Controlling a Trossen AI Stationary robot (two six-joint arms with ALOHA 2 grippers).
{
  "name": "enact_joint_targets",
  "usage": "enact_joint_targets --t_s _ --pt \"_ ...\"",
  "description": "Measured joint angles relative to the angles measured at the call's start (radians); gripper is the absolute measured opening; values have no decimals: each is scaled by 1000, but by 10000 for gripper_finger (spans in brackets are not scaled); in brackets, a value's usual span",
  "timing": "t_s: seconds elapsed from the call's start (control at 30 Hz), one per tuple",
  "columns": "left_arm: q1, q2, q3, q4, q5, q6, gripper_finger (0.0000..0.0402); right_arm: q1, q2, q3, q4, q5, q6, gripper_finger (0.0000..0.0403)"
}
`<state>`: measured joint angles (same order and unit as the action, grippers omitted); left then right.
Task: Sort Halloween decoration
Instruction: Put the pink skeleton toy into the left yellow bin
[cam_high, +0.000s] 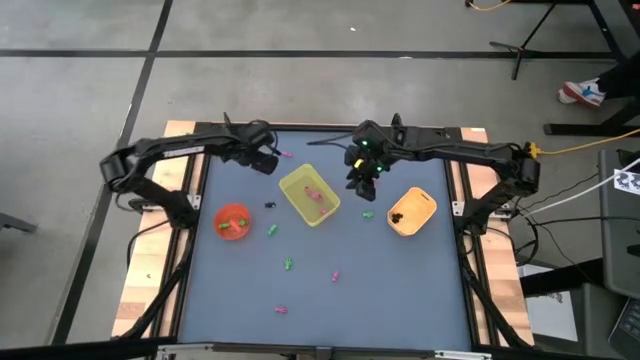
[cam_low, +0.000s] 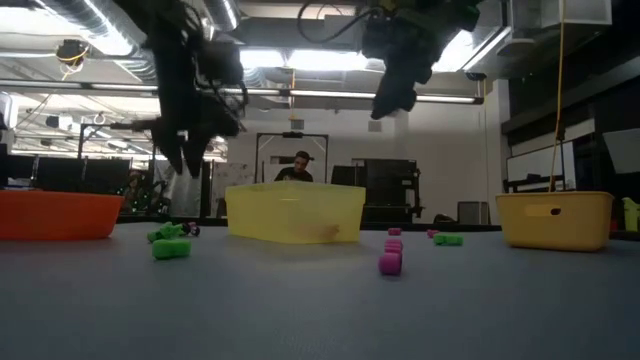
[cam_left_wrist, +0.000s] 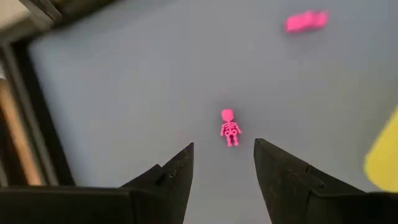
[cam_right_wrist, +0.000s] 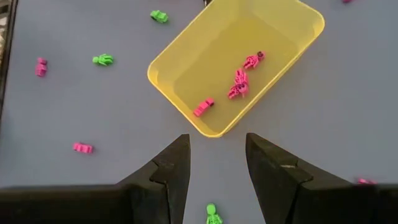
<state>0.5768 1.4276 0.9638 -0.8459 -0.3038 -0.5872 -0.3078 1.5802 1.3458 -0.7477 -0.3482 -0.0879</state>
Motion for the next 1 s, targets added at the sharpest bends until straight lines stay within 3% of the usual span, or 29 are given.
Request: enact_joint_targets --t_s 0.4,0.83,1.0 --pt "73 308 0 167 113 74 151 0 -1 -89 74 49 3 154" --pt "95 343 3 166 146 73 149 0 -1 -93 104 79 1 154" --pt "95 344 3 167 156 73 122 0 -1 -93 104 79 1 154"
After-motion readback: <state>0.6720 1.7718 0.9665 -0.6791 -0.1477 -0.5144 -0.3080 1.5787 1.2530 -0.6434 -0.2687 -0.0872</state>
